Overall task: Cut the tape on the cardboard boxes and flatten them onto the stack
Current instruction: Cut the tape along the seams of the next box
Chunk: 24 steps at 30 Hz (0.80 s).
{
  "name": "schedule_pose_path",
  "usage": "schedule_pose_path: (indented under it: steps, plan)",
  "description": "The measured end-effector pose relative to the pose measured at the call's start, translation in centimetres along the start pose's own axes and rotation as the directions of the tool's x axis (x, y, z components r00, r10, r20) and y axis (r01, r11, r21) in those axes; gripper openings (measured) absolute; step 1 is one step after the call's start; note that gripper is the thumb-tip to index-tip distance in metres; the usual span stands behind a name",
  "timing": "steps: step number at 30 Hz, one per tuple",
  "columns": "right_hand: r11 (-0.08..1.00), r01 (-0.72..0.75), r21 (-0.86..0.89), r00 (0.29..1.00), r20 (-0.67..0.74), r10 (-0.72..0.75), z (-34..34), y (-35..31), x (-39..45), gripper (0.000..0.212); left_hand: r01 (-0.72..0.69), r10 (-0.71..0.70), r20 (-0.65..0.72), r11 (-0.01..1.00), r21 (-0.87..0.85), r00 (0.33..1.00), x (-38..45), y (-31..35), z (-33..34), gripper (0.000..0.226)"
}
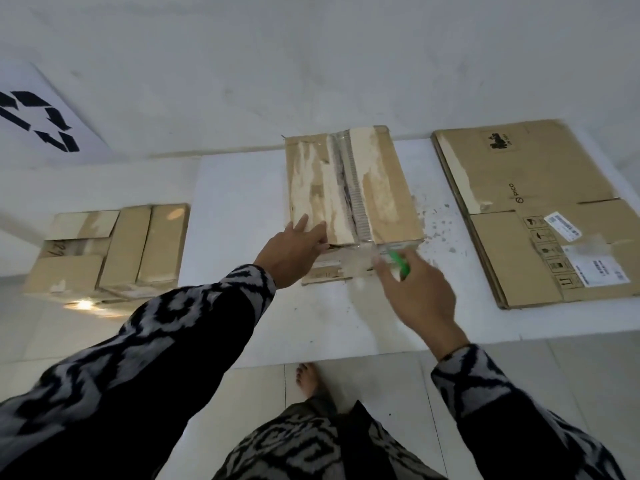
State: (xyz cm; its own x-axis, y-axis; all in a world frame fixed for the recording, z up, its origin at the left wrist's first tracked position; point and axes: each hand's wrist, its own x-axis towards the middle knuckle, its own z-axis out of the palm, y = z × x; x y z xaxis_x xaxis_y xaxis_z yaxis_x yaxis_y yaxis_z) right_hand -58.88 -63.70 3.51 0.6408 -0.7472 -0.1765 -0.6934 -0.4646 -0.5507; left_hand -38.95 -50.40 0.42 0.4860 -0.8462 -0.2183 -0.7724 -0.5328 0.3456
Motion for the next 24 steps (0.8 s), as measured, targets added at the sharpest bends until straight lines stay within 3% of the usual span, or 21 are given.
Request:
schedule_pose_path:
  steps: [2,4,12,24]
  plan:
    - [1.000,-0.023,-0.008,0.992,0.122,0.024,1.5,-0.2,-1.6,0.042,-0.020,0.021,-0.042,0.999,0.027,0.999,0.0,-0.1,0.2,0.027]
    - [1.000,-0.023,0.017,0.989,0.146,0.021,2.7,-0.1,-2.2,0.035,-0.042,0.044,-0.078,0.999,0.022,0.996,0.0,-0.1,0.4,0.025]
    - [0.988,0.103,-0.117,0.989,0.120,-0.089,4.1,-0.5,-1.7,0.036,-0.056,0.053,-0.121,0.998,-0.020,0.991,-0.2,0.1,0.5,0.017]
    - [0.971,0.122,-0.204,0.992,0.061,-0.112,4.1,-2.2,-0.3,0.037,-0.055,0.049,-0.155,0.998,-0.032,0.987,-0.1,-0.1,1.1,0.018]
